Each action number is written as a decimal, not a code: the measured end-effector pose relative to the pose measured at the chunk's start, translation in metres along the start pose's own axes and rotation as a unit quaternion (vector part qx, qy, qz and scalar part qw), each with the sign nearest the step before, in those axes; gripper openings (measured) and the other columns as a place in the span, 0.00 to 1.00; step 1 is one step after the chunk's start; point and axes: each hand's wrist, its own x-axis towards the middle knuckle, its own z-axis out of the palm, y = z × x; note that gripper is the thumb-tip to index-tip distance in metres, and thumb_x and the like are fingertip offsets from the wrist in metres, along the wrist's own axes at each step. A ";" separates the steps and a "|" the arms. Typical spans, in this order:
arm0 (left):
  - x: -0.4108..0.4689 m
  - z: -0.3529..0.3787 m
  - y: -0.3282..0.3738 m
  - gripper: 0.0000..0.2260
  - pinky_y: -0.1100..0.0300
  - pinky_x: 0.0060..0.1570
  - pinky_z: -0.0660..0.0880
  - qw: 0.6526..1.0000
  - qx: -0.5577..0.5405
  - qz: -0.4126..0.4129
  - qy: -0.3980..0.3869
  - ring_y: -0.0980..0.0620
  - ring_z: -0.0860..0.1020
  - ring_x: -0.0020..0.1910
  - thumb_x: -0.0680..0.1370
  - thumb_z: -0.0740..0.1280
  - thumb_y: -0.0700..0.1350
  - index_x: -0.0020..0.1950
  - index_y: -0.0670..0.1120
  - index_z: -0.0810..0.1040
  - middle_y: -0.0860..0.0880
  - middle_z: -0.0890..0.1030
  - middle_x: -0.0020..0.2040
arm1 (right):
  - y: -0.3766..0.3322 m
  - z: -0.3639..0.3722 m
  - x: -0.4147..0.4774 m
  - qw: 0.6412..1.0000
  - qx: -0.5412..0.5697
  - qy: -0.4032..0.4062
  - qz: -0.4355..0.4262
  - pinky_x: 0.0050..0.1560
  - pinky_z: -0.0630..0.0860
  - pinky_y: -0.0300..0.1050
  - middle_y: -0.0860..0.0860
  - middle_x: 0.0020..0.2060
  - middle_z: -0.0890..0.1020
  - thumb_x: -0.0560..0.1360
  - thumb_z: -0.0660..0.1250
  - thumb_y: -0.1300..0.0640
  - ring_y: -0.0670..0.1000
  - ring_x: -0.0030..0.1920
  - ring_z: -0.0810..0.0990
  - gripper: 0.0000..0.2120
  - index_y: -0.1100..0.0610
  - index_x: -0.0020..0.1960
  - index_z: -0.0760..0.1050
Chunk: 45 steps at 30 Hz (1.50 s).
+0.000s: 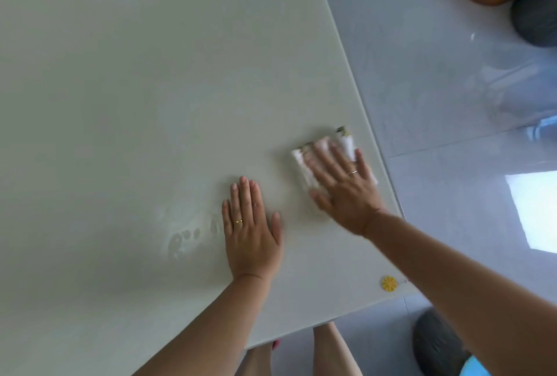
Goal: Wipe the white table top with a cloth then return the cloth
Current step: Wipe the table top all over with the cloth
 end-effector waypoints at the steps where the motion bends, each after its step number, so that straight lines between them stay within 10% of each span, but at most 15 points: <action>1: 0.000 0.001 0.000 0.29 0.46 0.73 0.54 1.000 0.001 -0.001 0.000 0.43 0.57 0.76 0.79 0.51 0.53 0.75 0.38 0.59 0.41 0.59 0.76 | 0.017 -0.003 0.007 0.999 0.015 -0.002 0.050 0.73 0.38 0.57 0.46 0.77 0.44 0.77 0.42 0.38 0.51 0.77 0.42 0.29 0.43 0.76 0.42; 6: 0.000 -0.002 0.002 0.28 0.46 0.73 0.54 1.000 -0.012 -0.005 0.008 0.44 0.57 0.76 0.78 0.52 0.52 0.75 0.37 0.61 0.40 0.61 0.76 | -0.026 -0.003 0.036 0.955 0.113 0.018 0.274 0.71 0.32 0.61 0.48 0.76 0.38 0.79 0.46 0.42 0.52 0.75 0.34 0.30 0.46 0.76 0.38; 12: 0.053 -0.022 0.015 0.23 0.45 0.72 0.53 0.997 -0.038 0.031 0.066 0.39 0.62 0.74 0.77 0.55 0.43 0.72 0.39 0.68 0.39 0.64 0.74 | 0.036 -0.012 0.035 0.991 -0.013 0.004 -0.135 0.73 0.49 0.63 0.47 0.77 0.52 0.78 0.48 0.41 0.54 0.77 0.48 0.29 0.46 0.77 0.49; 19: 0.185 -0.029 0.024 0.26 0.49 0.75 0.45 0.998 -0.021 -0.017 0.059 0.44 0.51 0.77 0.81 0.55 0.48 0.77 0.41 0.55 0.43 0.54 0.78 | 0.024 -0.021 0.102 0.976 0.082 0.015 0.199 0.72 0.33 0.59 0.49 0.77 0.41 0.78 0.48 0.44 0.56 0.76 0.37 0.30 0.48 0.77 0.41; 26: 0.196 -0.016 0.016 0.25 0.50 0.75 0.48 0.997 -0.013 -0.043 0.064 0.45 0.53 0.77 0.81 0.53 0.48 0.77 0.41 0.55 0.44 0.56 0.78 | 0.035 -0.032 0.118 0.985 -0.044 0.030 -0.162 0.74 0.50 0.61 0.50 0.76 0.57 0.78 0.49 0.44 0.57 0.76 0.54 0.27 0.49 0.76 0.54; 34: 0.196 -0.018 0.018 0.27 0.50 0.76 0.47 0.997 -0.009 -0.058 0.041 0.46 0.52 0.77 0.80 0.44 0.50 0.77 0.41 0.54 0.44 0.55 0.78 | 0.022 -0.045 0.192 0.986 0.092 0.033 0.133 0.72 0.31 0.58 0.44 0.77 0.42 0.79 0.46 0.46 0.52 0.76 0.37 0.28 0.45 0.77 0.41; 40: 0.197 -0.021 0.017 0.26 0.47 0.75 0.52 0.998 -0.008 -0.051 0.035 0.44 0.55 0.77 0.80 0.47 0.49 0.76 0.40 0.57 0.42 0.57 0.77 | 0.048 -0.054 0.195 0.979 -0.048 0.015 -0.196 0.74 0.46 0.59 0.50 0.76 0.53 0.78 0.44 0.46 0.56 0.76 0.50 0.28 0.49 0.77 0.50; 45: 0.197 -0.020 0.018 0.27 0.47 0.75 0.52 0.998 -0.014 -0.051 0.036 0.44 0.57 0.76 0.79 0.48 0.49 0.76 0.40 0.58 0.42 0.58 0.77 | 0.070 -0.068 0.254 0.990 0.069 0.040 0.117 0.74 0.37 0.57 0.46 0.77 0.45 0.80 0.46 0.49 0.50 0.77 0.42 0.27 0.45 0.77 0.43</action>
